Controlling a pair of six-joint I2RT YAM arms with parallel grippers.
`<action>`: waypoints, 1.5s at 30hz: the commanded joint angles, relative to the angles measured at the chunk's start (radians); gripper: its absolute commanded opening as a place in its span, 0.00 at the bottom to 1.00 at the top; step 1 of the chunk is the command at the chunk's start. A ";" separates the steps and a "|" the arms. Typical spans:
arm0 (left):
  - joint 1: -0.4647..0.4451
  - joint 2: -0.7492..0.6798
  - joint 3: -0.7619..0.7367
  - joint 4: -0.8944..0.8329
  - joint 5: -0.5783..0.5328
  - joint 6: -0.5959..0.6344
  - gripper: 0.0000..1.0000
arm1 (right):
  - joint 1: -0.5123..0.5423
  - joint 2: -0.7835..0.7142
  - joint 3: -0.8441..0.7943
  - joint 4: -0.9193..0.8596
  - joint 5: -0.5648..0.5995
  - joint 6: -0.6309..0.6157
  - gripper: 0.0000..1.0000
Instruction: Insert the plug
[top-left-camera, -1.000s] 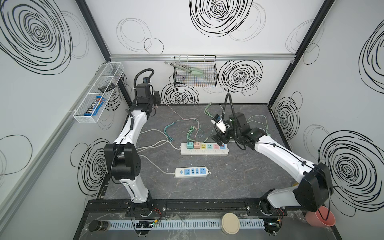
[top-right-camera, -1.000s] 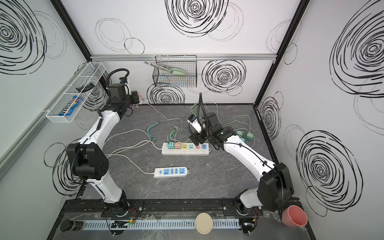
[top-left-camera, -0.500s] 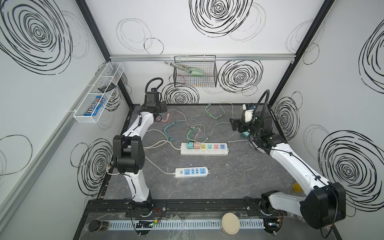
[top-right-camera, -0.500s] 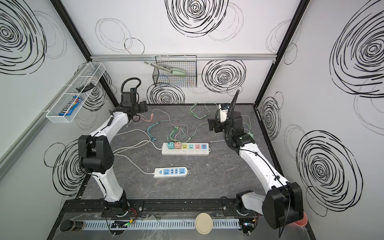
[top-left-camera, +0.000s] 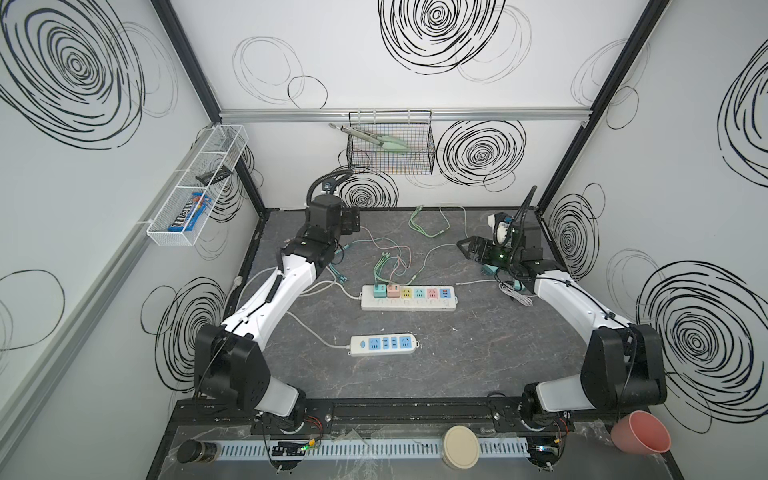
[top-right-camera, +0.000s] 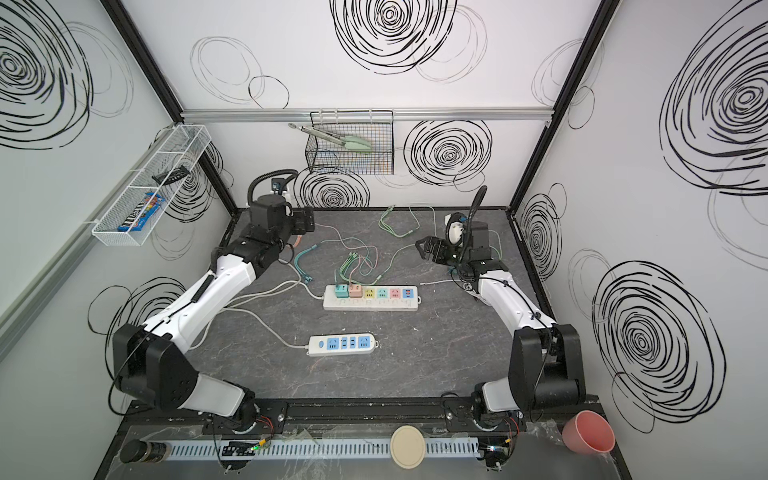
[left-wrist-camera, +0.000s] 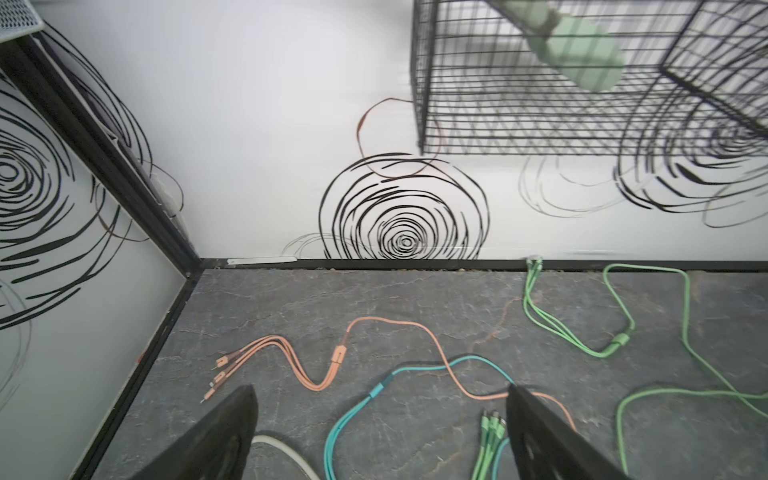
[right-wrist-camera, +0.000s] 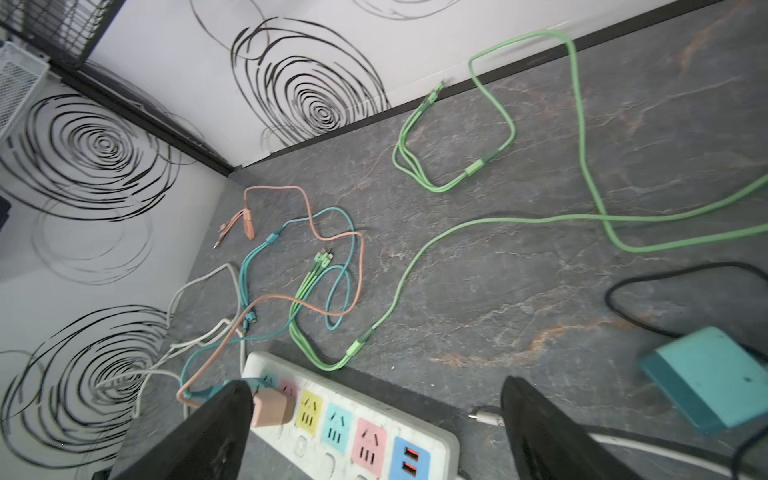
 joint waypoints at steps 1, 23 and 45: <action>-0.086 -0.081 -0.049 0.041 -0.101 -0.034 0.96 | 0.005 0.015 -0.020 0.037 -0.108 0.030 0.97; -0.334 -0.595 -0.388 -0.380 0.042 -0.653 0.96 | 0.140 0.377 0.099 0.006 -0.104 0.122 0.90; -0.399 -0.658 -0.277 -0.376 0.049 -0.673 0.96 | 0.398 0.701 0.359 -0.114 0.332 0.221 0.58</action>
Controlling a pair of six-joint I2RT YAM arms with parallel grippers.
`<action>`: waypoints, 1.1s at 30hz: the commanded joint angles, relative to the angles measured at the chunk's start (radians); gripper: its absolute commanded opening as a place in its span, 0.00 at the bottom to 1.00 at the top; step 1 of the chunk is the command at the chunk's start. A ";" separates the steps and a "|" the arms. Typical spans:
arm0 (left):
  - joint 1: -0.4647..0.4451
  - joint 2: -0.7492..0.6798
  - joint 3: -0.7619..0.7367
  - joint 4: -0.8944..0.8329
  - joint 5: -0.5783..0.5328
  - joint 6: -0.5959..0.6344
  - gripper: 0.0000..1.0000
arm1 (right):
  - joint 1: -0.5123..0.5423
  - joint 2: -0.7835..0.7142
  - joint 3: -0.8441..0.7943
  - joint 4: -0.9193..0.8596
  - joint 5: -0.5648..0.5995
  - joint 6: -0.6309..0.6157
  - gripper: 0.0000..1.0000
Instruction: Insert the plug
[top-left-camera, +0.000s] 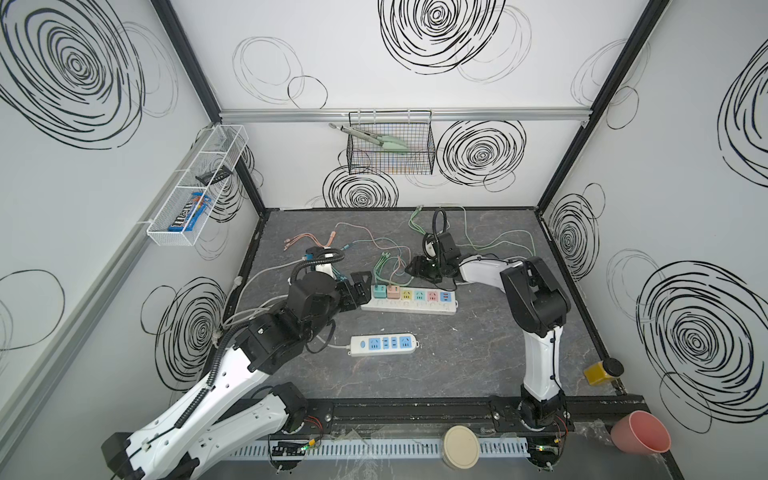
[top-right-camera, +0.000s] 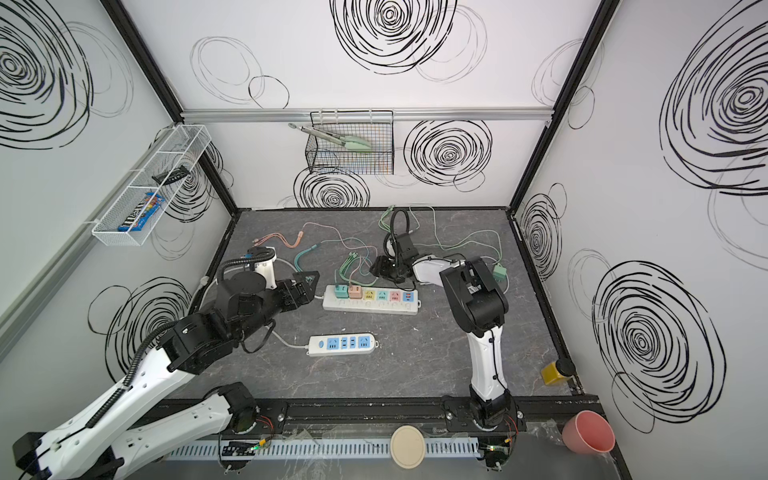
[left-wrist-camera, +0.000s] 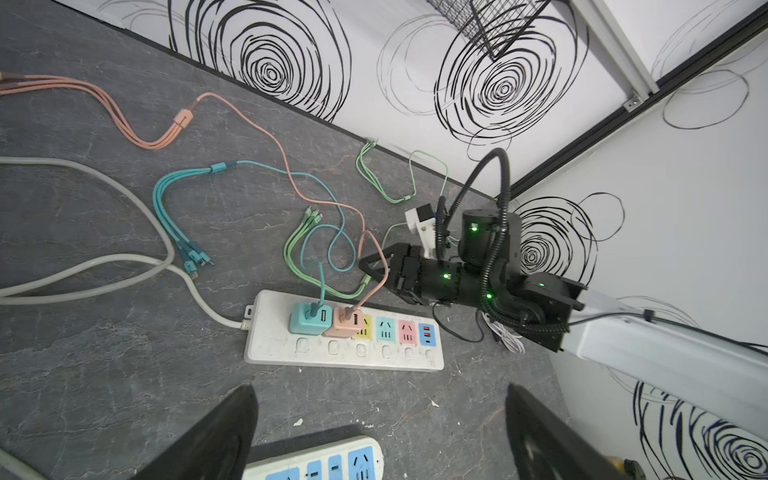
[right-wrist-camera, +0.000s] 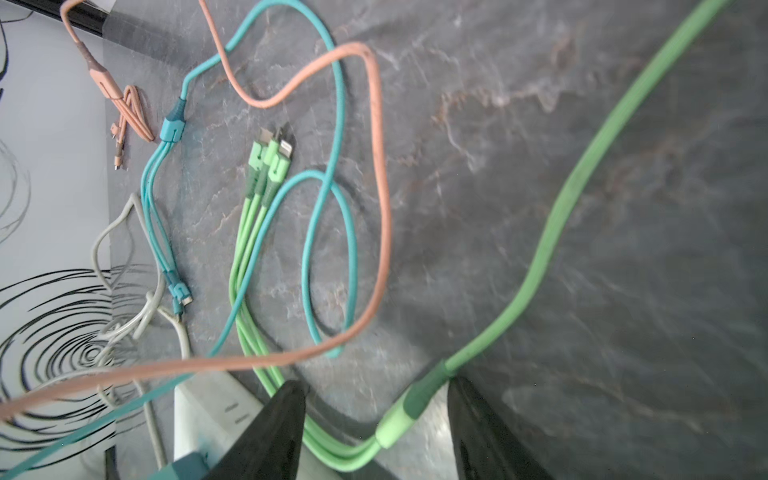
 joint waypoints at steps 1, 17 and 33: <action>-0.016 -0.014 0.045 0.034 -0.032 -0.003 0.96 | 0.038 0.063 0.043 -0.153 0.173 -0.045 0.57; 0.048 -0.009 -0.020 -0.007 -0.086 0.053 0.96 | 0.090 0.072 0.092 -0.361 0.543 -0.198 0.27; 0.061 0.036 -0.056 0.081 0.096 0.163 0.96 | -0.136 -0.224 -0.069 -0.252 0.540 -0.242 0.00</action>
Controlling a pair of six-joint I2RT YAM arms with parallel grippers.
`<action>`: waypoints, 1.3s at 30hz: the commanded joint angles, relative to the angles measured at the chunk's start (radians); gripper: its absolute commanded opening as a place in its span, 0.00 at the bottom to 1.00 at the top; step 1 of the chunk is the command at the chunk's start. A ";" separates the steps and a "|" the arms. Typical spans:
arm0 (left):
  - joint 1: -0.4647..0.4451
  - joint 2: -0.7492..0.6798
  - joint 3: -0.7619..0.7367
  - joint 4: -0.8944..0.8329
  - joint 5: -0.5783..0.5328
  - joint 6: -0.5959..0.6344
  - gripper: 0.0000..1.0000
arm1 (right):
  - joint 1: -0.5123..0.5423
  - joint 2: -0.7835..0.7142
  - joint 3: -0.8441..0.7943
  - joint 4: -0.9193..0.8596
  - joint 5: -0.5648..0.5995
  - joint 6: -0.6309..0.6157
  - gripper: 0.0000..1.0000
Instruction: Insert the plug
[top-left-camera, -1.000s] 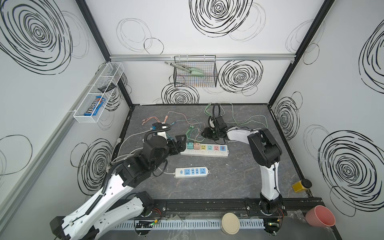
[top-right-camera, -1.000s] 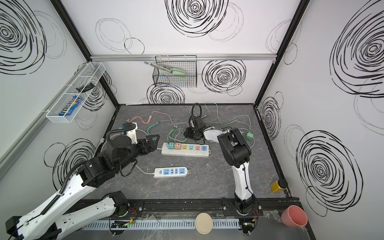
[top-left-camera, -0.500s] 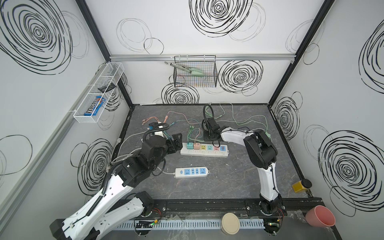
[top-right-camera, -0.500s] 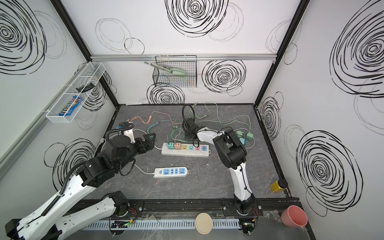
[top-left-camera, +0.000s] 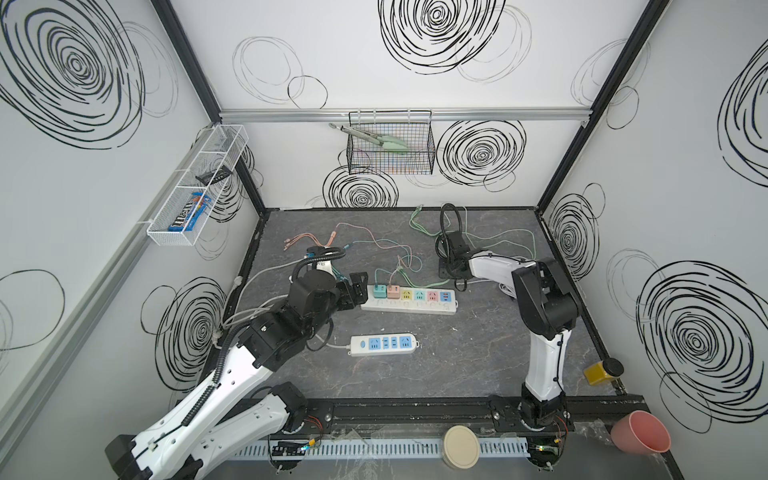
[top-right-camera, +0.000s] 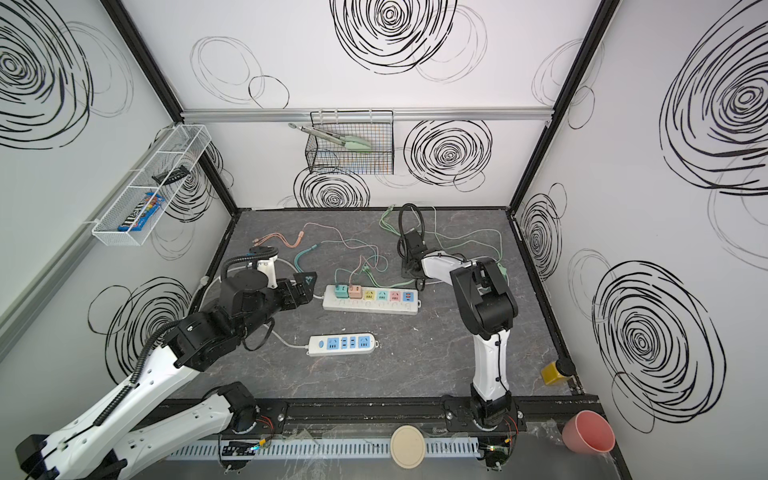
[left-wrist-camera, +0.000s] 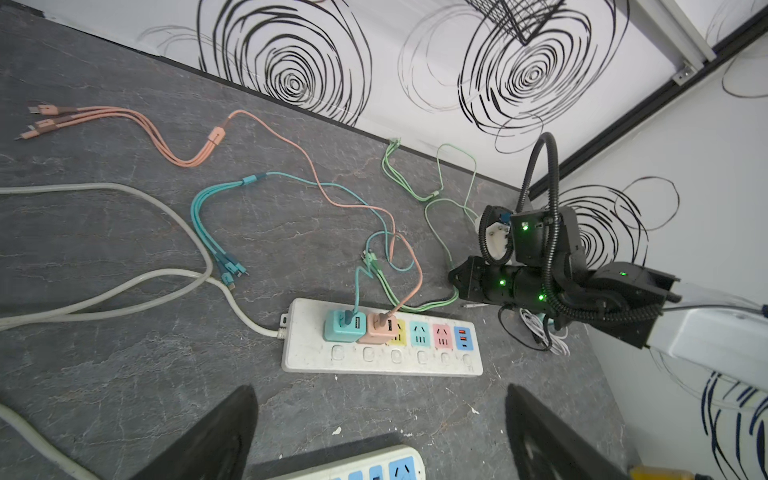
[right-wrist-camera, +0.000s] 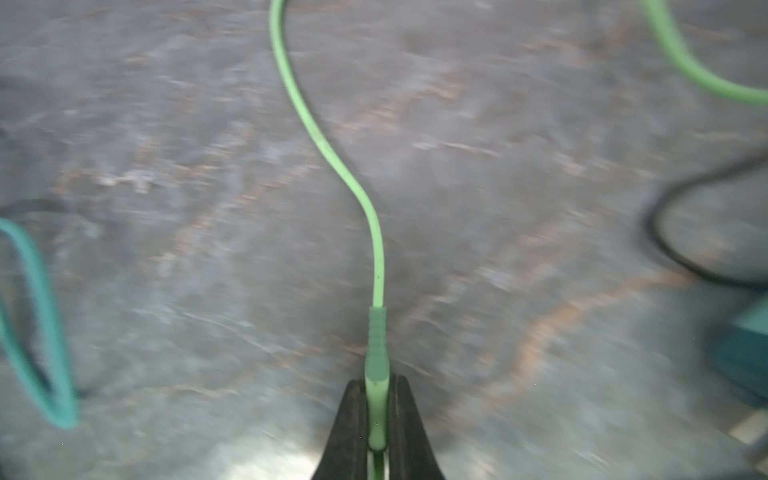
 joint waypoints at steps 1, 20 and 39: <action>-0.006 0.020 -0.012 0.075 0.080 0.057 0.96 | -0.049 -0.156 -0.028 0.016 0.017 -0.007 0.00; -0.090 0.152 0.034 0.145 0.118 0.125 0.96 | -0.183 -0.887 -0.389 0.298 -0.249 -0.148 0.00; -0.140 0.147 -0.012 0.236 0.134 0.154 0.96 | 0.455 -0.946 -0.476 0.175 -0.337 -0.364 0.00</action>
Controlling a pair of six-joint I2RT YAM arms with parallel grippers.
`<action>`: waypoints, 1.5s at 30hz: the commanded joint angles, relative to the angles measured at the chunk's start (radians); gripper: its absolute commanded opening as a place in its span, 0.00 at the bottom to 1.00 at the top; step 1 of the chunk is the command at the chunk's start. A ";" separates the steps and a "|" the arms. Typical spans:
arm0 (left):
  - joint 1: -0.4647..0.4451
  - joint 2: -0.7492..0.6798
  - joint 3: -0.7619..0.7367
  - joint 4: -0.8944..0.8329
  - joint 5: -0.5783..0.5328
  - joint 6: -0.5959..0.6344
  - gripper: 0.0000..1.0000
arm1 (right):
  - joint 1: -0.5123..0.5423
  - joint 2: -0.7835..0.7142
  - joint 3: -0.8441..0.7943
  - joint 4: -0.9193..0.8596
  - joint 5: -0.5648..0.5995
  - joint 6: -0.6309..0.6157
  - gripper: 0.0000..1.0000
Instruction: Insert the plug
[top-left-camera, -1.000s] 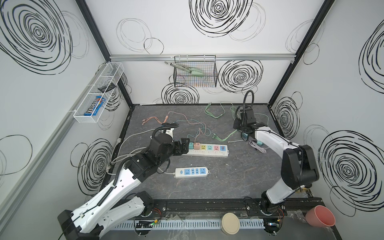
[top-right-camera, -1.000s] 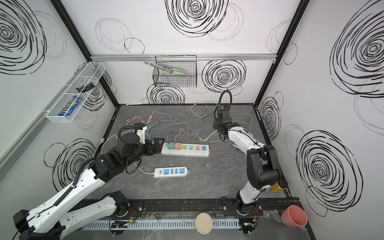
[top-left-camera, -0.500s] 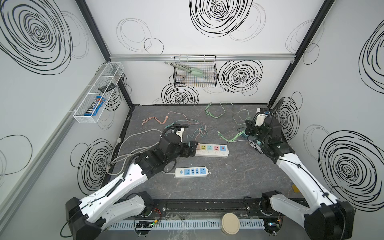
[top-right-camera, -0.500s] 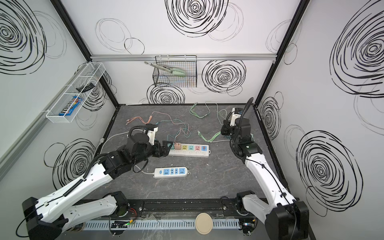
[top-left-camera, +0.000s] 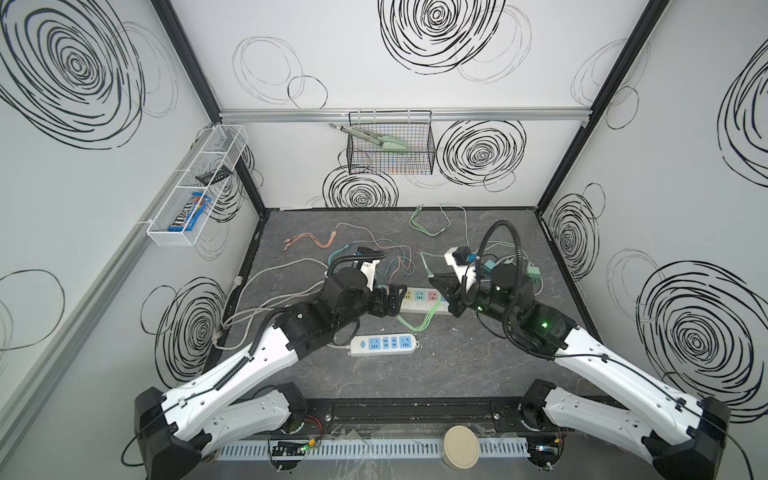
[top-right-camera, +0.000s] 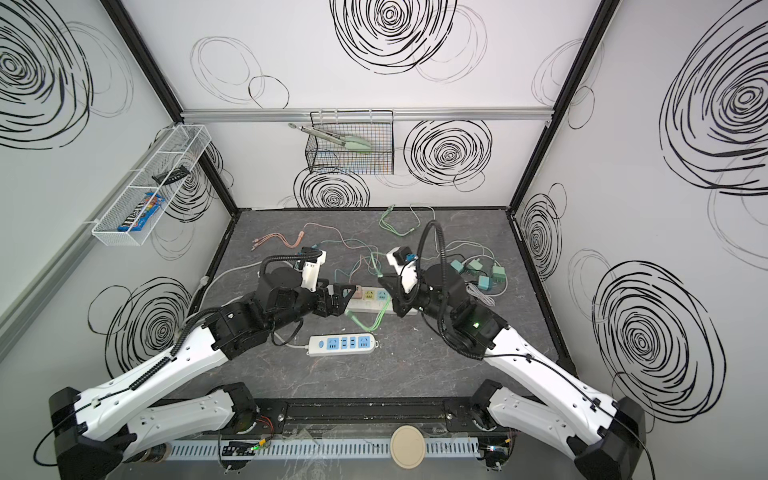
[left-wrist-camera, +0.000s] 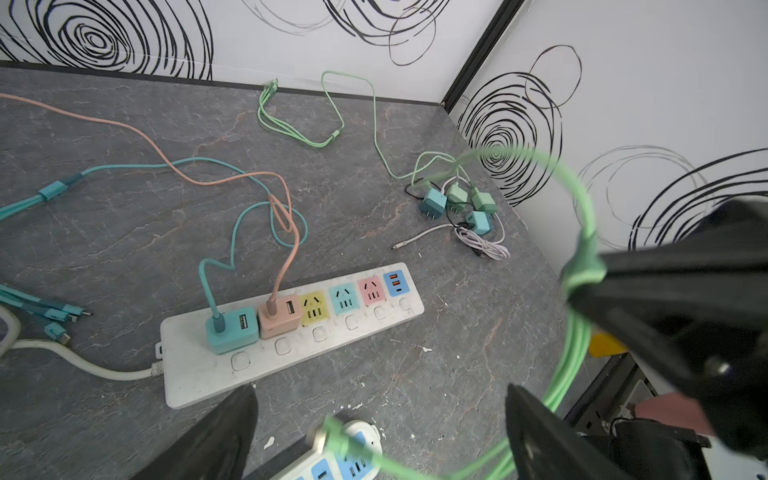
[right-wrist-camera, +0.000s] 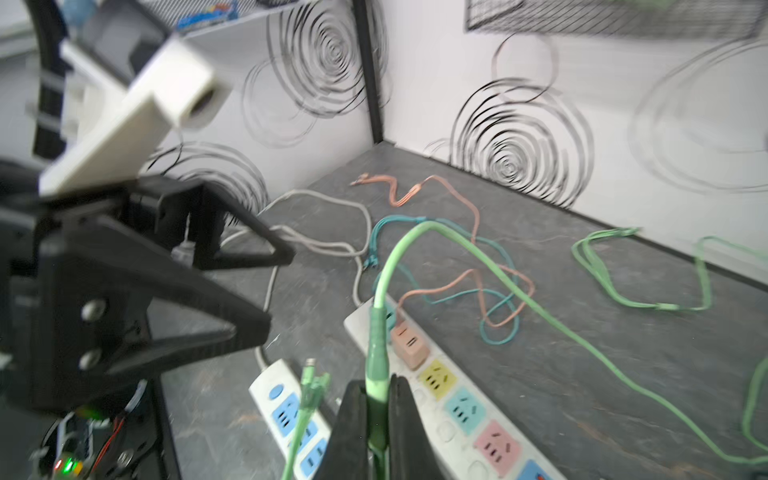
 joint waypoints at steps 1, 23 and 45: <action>0.002 -0.018 -0.010 0.039 -0.027 0.001 0.96 | 0.046 0.070 -0.051 0.002 -0.009 -0.027 0.00; -0.136 0.192 0.057 0.045 -0.021 0.101 0.96 | -1.005 0.315 -0.038 0.117 -0.102 0.491 0.97; -0.180 0.364 0.160 -0.006 -0.061 0.163 0.96 | -0.962 1.058 0.554 -0.315 0.046 0.090 0.62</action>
